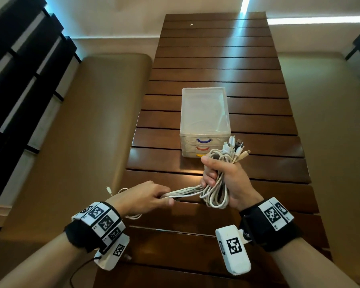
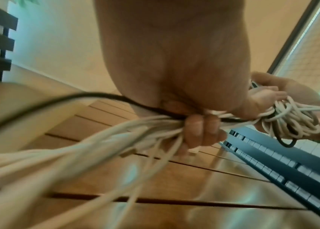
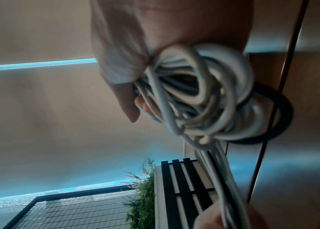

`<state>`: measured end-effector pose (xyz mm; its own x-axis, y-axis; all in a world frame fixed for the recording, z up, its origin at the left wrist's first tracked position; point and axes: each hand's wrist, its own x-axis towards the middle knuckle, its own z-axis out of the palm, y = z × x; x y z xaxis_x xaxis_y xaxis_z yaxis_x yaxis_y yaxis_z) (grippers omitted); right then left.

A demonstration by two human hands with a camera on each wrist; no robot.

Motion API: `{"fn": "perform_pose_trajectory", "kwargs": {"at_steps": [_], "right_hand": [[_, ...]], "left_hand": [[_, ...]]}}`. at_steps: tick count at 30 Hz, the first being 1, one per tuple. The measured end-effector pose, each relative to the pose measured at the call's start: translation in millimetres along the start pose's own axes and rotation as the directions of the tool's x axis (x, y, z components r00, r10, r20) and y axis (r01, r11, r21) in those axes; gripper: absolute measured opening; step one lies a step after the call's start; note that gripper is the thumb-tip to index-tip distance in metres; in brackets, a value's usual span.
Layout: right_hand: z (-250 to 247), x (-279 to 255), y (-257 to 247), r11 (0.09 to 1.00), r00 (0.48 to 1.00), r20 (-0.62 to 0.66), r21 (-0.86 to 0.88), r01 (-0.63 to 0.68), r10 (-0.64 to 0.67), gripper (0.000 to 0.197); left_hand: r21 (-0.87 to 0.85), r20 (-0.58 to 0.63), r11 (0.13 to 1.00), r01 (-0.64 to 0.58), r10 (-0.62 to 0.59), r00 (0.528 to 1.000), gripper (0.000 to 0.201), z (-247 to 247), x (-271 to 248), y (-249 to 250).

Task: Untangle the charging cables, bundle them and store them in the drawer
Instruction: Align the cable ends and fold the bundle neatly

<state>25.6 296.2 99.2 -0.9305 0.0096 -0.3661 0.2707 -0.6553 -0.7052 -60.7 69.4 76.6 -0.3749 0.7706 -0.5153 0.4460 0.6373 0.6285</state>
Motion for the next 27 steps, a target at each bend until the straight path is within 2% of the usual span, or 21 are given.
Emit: {"fn": "perform_pose_trajectory", "kwargs": {"at_steps": [2,5,7,9,12,14,18,19,21,22,24,27], "right_hand": [[-4,-2,0,0.999,0.997,-0.070,-0.003,-0.036,0.036,0.030],[-5,-5,-3,0.997,0.986,-0.144,-0.016,-0.082,0.079,0.027],[-3,-5,-2,0.993,0.986,-0.149,-0.076,-0.089,0.077,0.027],[0,-4,3,0.977,0.988,-0.135,-0.189,-0.097,0.072,0.028],[4,-8,14,0.926,0.987,-0.070,-0.343,-0.160,0.145,0.027],[4,-11,18,0.916,0.975,-0.028,-0.337,-0.216,0.220,0.025],[5,-17,17,0.935,0.938,0.121,-0.193,-0.298,0.324,0.016],[6,-19,18,0.939,0.934,0.149,-0.168,-0.298,0.323,0.019],[11,-21,18,0.951,0.942,0.147,-0.123,-0.284,0.301,0.026],[14,-22,17,0.956,0.947,0.137,-0.097,-0.278,0.289,0.028],[16,-22,15,0.957,0.949,0.127,-0.056,-0.283,0.288,0.031],[15,-18,18,0.941,0.932,0.142,0.014,-0.338,0.333,0.049]], "left_hand": [[0.033,-0.070,0.999,-0.010,0.013,0.997,0.060,2,-6,3],[0.222,-0.117,0.968,-0.115,0.144,0.983,0.066,7,-12,18],[0.400,-0.124,0.895,-0.199,0.267,0.956,0.067,8,-11,23],[0.532,-0.116,0.797,-0.286,0.403,0.908,0.064,5,-9,28],[0.569,-0.018,0.724,-0.390,0.485,0.874,0.050,-3,-4,42],[0.496,-0.031,0.766,-0.409,0.486,0.873,0.048,-7,-1,46],[0.362,-0.263,0.835,-0.414,0.518,0.814,0.046,-6,4,36],[0.356,-0.344,0.843,-0.404,0.520,0.782,0.041,-3,5,35],[0.380,-0.511,0.850,-0.365,0.522,0.684,0.038,6,7,36],[0.382,-0.581,0.863,-0.331,0.503,0.641,0.040,11,9,39],[0.352,-0.687,0.902,-0.250,0.430,0.585,0.045,20,11,49],[0.276,-0.770,0.953,-0.129,0.299,0.563,0.045,30,15,62]]}}
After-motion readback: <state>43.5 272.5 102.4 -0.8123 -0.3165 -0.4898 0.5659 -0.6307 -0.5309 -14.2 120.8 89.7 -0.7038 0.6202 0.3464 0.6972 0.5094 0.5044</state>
